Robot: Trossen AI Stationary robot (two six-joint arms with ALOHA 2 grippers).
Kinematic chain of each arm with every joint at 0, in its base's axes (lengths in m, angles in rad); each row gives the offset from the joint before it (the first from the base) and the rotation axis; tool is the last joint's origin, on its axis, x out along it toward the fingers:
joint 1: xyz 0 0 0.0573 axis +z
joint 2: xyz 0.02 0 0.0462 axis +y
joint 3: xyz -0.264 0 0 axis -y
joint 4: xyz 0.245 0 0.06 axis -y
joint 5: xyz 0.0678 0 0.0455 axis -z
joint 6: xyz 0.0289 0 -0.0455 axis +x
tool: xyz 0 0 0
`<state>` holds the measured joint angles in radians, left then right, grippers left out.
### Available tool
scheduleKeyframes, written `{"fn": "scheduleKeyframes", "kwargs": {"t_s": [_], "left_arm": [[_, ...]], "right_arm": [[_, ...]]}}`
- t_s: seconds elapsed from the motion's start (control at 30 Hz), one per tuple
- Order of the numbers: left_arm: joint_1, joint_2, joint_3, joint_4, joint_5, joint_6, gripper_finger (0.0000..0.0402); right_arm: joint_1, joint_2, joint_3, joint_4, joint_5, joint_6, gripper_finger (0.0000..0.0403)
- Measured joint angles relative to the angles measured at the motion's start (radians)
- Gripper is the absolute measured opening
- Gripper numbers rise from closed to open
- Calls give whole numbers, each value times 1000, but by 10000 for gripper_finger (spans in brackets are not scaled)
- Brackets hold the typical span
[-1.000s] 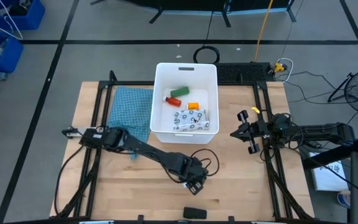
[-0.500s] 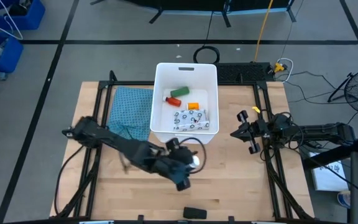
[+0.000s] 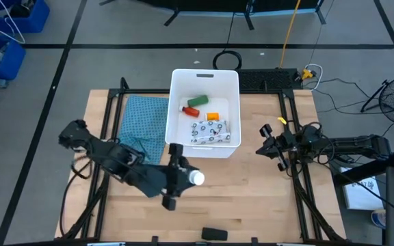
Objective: Pick & place medical supplies in basket/bin
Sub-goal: Put the white medicine bottle into the white bin
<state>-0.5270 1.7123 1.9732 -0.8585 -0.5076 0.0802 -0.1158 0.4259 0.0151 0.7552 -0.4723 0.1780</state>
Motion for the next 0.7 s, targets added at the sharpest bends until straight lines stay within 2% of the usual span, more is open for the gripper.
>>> {"fn": "scheduleKeyframes", "kwargs": {"t_s": [0.13, 0.27, 0.4, 0.53, 0.7], "left_arm": [[21, -68, -1, 1, -18, 99, 176], [102, -167, -1, -53, -8, 143, 176], [204, -268, -36, -91, 142, 207, 176], [322, -392, -195, 14, 292, 281, 178], [456, -546, -478, 213, 433, 313, 185]], "right_arm": [[0, 0, 0, -3, 0, 1, 0], [0, 0, 0, -22, -1, 37, 0], [0, 1, 0, -50, 0, 33, 0], [0, 0, 0, -21, -5, -59, 0], [0, 0, 0, -3, -12, -195, 0]]}}
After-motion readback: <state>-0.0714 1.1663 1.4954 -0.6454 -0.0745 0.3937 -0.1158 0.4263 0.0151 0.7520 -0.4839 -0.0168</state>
